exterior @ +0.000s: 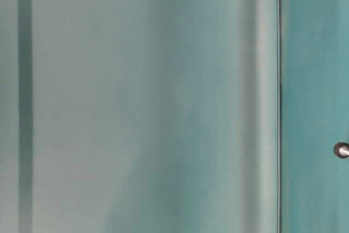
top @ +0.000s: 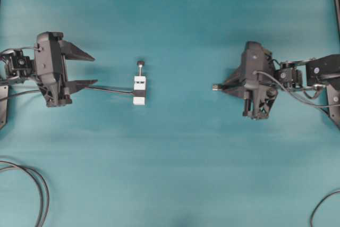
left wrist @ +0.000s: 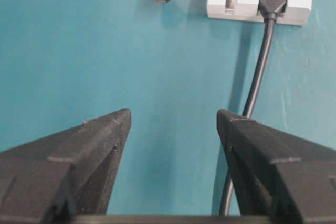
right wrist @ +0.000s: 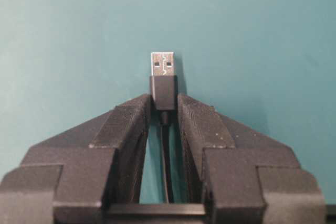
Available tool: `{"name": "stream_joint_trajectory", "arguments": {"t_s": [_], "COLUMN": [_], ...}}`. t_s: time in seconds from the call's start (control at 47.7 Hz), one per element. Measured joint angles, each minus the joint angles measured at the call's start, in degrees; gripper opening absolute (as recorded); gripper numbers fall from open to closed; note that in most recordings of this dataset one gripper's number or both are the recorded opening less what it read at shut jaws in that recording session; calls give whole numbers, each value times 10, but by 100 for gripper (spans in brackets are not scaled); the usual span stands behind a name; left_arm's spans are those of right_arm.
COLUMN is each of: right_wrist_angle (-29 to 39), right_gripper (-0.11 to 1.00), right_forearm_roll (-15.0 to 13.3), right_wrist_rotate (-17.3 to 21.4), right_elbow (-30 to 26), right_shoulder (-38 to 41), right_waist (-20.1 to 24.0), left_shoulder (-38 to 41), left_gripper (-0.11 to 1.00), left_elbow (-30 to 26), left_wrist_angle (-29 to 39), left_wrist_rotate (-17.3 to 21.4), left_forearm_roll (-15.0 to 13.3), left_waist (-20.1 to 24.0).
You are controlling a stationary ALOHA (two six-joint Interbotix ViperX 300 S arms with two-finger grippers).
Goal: Insert the USB cable into the female connector supported by the left arm.
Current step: 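Lift the plug with the right gripper and carry it toward the clamp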
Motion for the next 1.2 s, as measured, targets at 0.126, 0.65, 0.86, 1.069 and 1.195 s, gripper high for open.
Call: {"name": "stream_joint_trajectory", "arguments": {"t_s": [0.126, 0.65, 0.86, 1.069, 1.195], "right_wrist_angle": [5, 23, 8, 6, 6], "right_gripper": [22, 22, 22, 22, 22], "right_forearm_roll": [-4, -5, -5, -5, -5], "right_wrist_rotate": [0, -33, -33, -47, -62], "right_elbow": [-19, -66, -78, -111, -124], "right_shoulder": [0, 4, 42, 70, 71], "right_waist": [7, 15, 15, 16, 18], "left_shoulder": [20, 42, 52, 91, 113], "left_gripper": [77, 78, 78, 78, 78], "left_elbow": [0, -19, -40, -57, -63], "left_wrist_angle": [-9, -46, -42, -43, -47], "left_wrist_rotate": [0, 0, -20, -35, -35], "left_forearm_roll": [1, 0, 1, 0, 1], "left_waist": [0, -29, -42, -46, -50]}}
